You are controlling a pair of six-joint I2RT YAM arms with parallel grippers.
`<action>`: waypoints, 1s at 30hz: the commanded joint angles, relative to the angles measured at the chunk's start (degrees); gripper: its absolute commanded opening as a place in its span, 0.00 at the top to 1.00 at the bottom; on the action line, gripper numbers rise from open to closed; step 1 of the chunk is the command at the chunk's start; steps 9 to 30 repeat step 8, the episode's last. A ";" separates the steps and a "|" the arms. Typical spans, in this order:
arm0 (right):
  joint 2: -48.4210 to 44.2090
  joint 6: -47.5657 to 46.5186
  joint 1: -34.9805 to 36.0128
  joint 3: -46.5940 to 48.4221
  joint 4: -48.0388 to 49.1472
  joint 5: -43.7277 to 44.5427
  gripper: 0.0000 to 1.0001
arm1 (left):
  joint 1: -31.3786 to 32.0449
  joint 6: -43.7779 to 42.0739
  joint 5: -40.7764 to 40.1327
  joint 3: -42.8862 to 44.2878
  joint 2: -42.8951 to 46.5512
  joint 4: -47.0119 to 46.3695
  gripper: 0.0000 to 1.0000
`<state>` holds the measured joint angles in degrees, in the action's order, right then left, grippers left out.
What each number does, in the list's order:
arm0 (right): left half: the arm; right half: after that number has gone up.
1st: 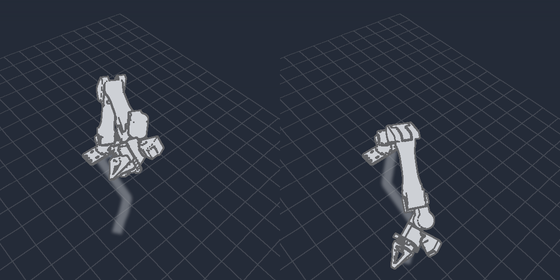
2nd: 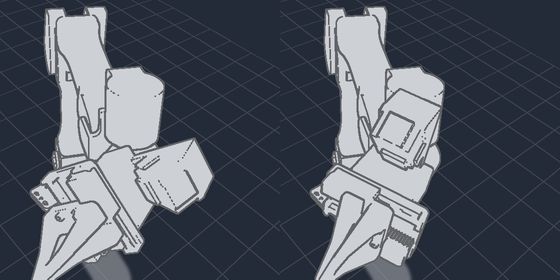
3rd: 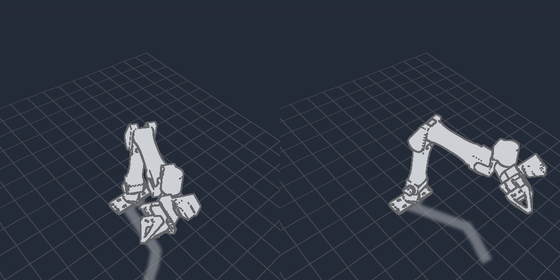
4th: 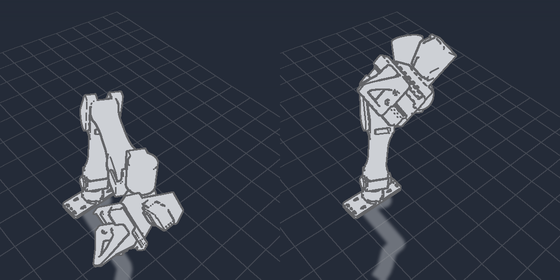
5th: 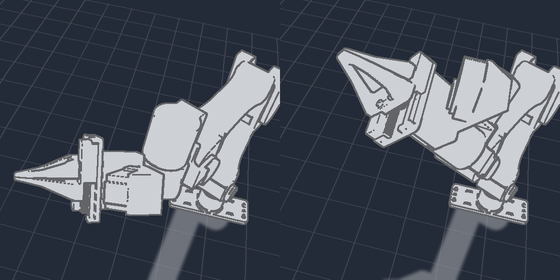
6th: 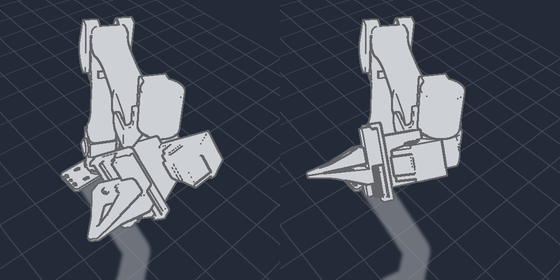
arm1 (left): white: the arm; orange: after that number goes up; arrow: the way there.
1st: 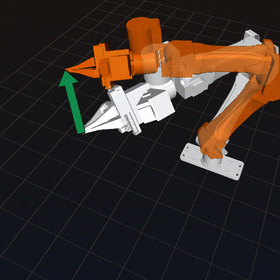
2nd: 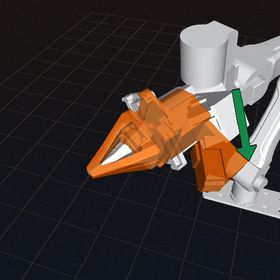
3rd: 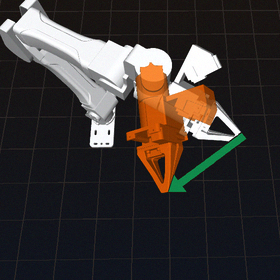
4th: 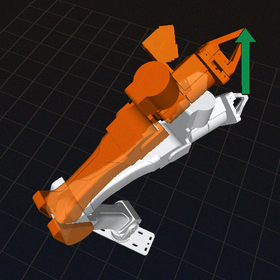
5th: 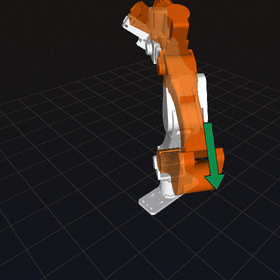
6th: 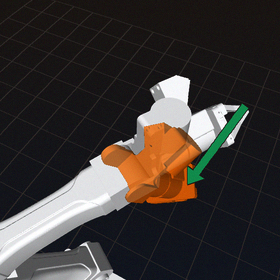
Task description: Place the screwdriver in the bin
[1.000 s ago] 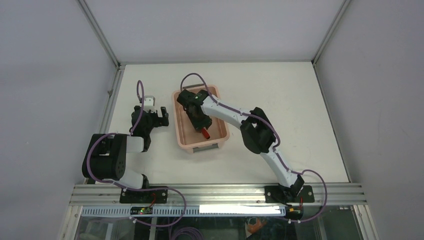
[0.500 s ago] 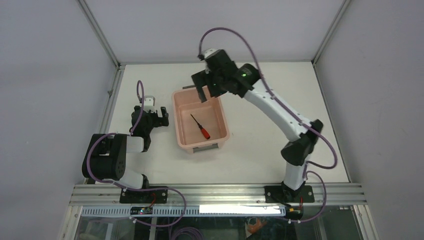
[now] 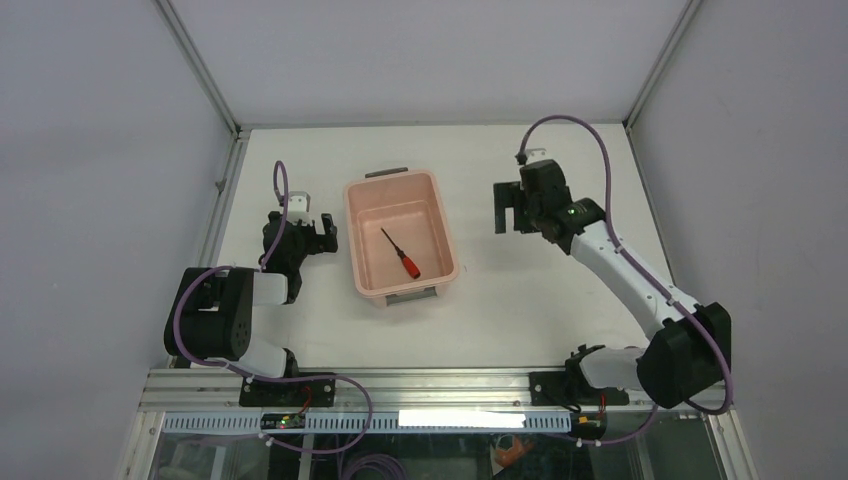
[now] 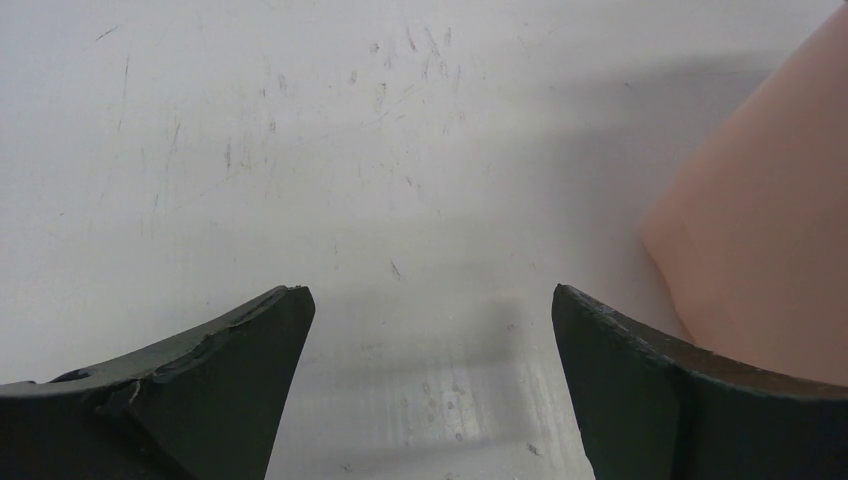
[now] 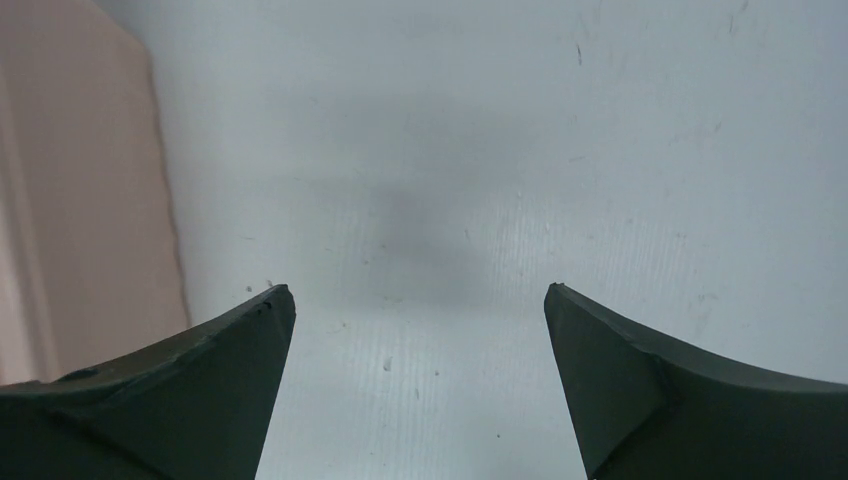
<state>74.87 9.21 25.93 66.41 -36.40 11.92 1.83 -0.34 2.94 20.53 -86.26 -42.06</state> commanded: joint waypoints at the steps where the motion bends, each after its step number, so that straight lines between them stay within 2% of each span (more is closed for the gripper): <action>1: -6.04 5.06 -0.16 -9.15 13.14 6.14 0.01 | 0.20 1.04 -0.36 1.44 0.00 -4.06 0.01; 8: -7.83 11.02 -0.15 -15.36 16.09 9.82 0.01 | 0.20 1.09 -0.32 1.44 -0.04 -3.99 0.01; 30: -7.83 11.02 -0.15 -15.36 16.09 9.82 0.01 | 0.20 1.09 -0.32 1.44 -0.04 -3.99 0.01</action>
